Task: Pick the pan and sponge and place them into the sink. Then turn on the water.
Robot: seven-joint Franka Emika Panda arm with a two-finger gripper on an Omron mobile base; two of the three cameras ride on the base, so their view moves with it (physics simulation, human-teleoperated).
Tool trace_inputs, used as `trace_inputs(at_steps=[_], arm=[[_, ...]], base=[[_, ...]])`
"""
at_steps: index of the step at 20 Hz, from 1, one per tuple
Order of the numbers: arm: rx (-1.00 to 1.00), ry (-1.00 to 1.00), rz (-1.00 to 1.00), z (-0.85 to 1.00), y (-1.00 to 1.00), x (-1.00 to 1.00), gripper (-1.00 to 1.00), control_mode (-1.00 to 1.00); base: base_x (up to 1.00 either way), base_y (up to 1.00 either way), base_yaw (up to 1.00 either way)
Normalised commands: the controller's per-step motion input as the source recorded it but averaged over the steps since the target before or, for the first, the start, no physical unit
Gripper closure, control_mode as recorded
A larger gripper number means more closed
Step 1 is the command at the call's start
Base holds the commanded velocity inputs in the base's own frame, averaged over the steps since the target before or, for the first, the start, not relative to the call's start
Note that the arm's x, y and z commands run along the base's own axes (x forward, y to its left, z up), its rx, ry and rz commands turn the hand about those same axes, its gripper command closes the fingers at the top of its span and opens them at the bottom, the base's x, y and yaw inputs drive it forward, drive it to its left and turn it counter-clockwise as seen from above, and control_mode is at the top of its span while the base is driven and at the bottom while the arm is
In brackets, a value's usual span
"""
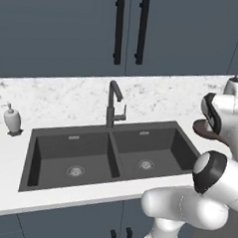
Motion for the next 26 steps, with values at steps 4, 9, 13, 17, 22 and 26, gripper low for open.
trace_inputs(at_steps=[4,9,13,17,22,26], arm=[[0.0,0.01,0.01,-0.17,-0.03,0.24,-1.0,-1.0],[0.0,0.02,0.0,-0.13,-0.21,0.38,-1.0,-1.0],[0.0,0.02,0.0,-0.12,-0.31,0.39,-1.0,-1.0],[0.0,0.01,0.0,-0.16,-0.38,0.3,-1.0,-1.0],[0.0,0.0,0.03,-0.23,-0.31,0.03,-1.0,-1.0],[0.0,0.0,0.04,-0.24,-0.23,0.02,-1.0,-1.0]], base=[[0.0,0.0,0.0],[0.0,0.0,0.0],[0.0,0.0,0.0],[0.0,0.0,0.0],[0.0,0.0,0.0],[0.0,0.0,0.0]])
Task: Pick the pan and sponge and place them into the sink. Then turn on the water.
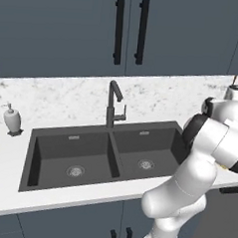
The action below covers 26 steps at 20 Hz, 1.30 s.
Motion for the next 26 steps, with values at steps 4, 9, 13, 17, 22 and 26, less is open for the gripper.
trace_inputs(at_steps=[4,9,13,17,22,26], arm=[[0.0,0.0,0.05,-0.19,-0.17,0.06,-1.0,-1.0],[0.0,0.0,0.05,-0.2,-0.08,0.06,-1.0,-1.0],[0.0,0.0,0.05,-0.22,-0.03,0.03,-1.0,-1.0],[0.0,0.0,0.03,-0.14,-0.09,0.13,-1.0,-1.0],[0.0,0.0,0.04,-0.13,-0.1,0.19,-1.0,-1.0],[0.0,0.0,0.04,-0.1,-0.16,0.17,-1.0,-1.0]], base=[[0.0,0.0,0.0],[0.0,0.0,0.0],[0.0,0.0,0.0],[0.0,0.0,0.0],[0.0,0.0,0.0],[0.0,0.0,0.0]])
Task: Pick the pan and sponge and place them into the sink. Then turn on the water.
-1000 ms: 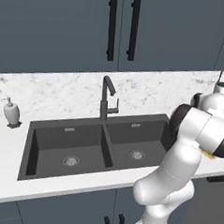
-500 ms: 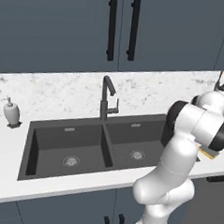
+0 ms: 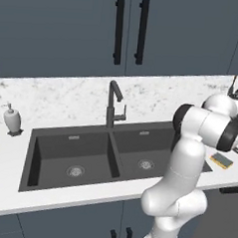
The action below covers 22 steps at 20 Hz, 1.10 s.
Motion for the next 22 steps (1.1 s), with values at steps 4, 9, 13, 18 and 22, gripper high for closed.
trace_inputs(at_steps=[4,9,13,18,22], arm=[[0.01,0.01,0.03,-0.1,-0.18,0.23,-1.0,-1.0],[0.0,0.01,0.02,-0.22,-0.09,0.21,-1.0,-1.0],[0.0,0.0,0.02,-0.22,-0.07,0.23,-1.0,-1.0],[0.05,0.02,0.02,-0.11,-0.25,0.3,-1.0,-1.0],[0.03,0.03,0.02,-0.15,-0.26,0.31,-1.0,-1.0]], base=[[0.0,0.0,0.0],[0.0,0.0,0.0],[0.0,0.0,0.0],[0.0,0.0,0.0],[0.0,0.0,0.0]])
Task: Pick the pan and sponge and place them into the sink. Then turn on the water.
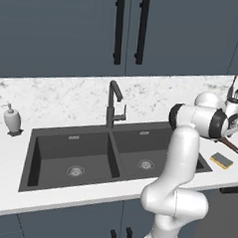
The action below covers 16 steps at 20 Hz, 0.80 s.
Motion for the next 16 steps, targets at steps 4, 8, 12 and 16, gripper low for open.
trace_inputs(at_steps=[4,8,12,16], arm=[[0.0,0.02,0.02,-0.25,-0.15,0.25,-1.0,-1.0],[0.0,0.01,0.03,-0.25,-0.15,0.19,-1.0,-1.0],[0.0,0.0,0.03,-0.22,-0.17,0.18,-1.0,-1.0],[0.0,0.0,0.03,-0.25,-0.13,0.13,-1.0,-1.0]], base=[[0.0,0.0,0.0],[0.0,0.0,0.0],[0.0,0.0,0.0],[0.0,0.0,0.0]])
